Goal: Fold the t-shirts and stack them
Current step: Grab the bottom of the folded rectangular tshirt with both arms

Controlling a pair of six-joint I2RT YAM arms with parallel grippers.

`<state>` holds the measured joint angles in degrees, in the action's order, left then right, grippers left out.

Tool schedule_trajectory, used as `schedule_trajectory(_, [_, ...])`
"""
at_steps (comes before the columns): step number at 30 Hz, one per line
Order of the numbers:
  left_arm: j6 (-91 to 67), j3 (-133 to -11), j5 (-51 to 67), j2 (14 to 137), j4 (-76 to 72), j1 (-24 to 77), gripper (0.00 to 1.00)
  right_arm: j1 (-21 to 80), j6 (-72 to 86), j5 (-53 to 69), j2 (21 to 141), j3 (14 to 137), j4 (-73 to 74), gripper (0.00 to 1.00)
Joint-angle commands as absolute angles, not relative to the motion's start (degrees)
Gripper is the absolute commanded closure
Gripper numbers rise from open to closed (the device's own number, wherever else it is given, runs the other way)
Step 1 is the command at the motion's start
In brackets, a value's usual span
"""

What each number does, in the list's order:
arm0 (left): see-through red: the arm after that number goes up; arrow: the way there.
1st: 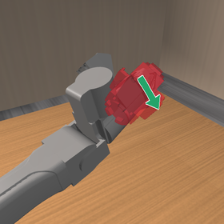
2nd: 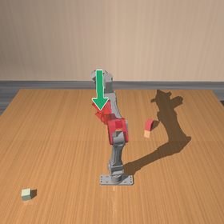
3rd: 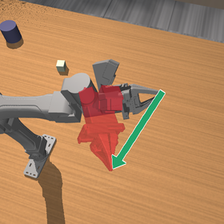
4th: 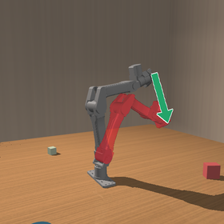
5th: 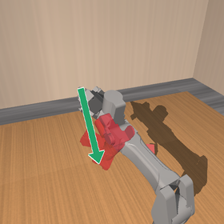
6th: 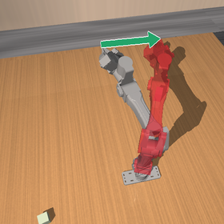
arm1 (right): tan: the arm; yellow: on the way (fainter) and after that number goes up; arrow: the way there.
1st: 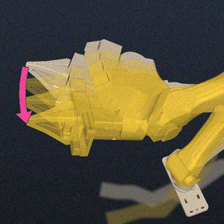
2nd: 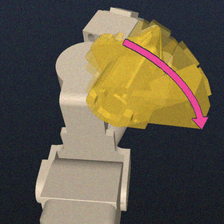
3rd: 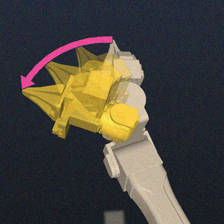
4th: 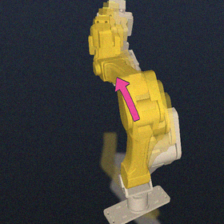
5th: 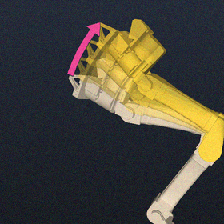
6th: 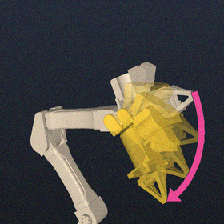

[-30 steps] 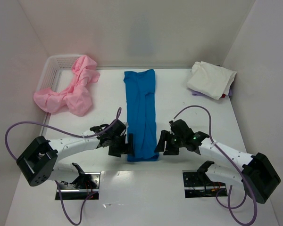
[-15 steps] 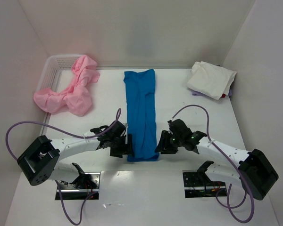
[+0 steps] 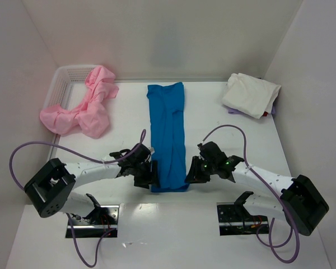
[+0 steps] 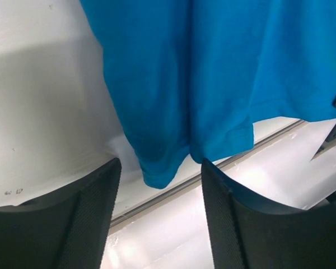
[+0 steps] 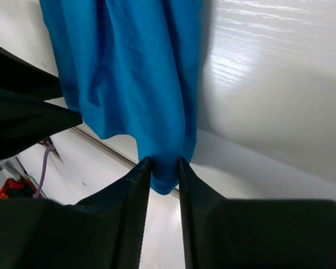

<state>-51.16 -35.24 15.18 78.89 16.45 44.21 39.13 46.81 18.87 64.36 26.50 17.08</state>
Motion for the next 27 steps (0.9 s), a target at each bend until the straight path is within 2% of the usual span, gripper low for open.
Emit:
schedule_trajectory(1, [-50.2,-34.9,16.3,80.6,16.2,44.0,0.35,39.6,46.8,19.7,64.0,27.2,14.2,0.7])
schedule_trajectory(6, [-49.7,-34.9,16.8,81.2,16.2,44.0,0.45,39.6,46.8,20.2,64.0,27.2,13.6,0.87])
schedule_trajectory(10, [-49.7,-34.4,16.8,81.2,16.2,44.0,0.62,39.6,47.4,20.2,64.0,27.2,13.6,0.98])
schedule_trajectory(14, [-49.1,-35.0,16.2,81.2,16.8,44.0,0.82,39.6,48.4,20.2,62.3,26.6,15.0,1.0])
schedule_trajectory(15, [-49.1,-35.0,15.4,80.7,17.9,44.0,0.94,39.6,48.9,20.2,61.7,26.6,15.0,1.0])
schedule_trajectory(16, [-49.1,-35.5,15.4,80.7,18.6,44.0,1.0,39.6,49.0,20.2,60.0,26.6,15.9,1.0])
schedule_trajectory(22, [-47.0,-39.5,13.4,76.6,23.5,43.5,1.0,39.6,49.7,19.2,56.9,27.9,19.1,1.0])
schedule_trajectory(27, [-44.4,-45.2,13.6,72.4,27.3,40.5,1.0,39.6,47.5,15.4,58.9,34.6,22.8,1.0])
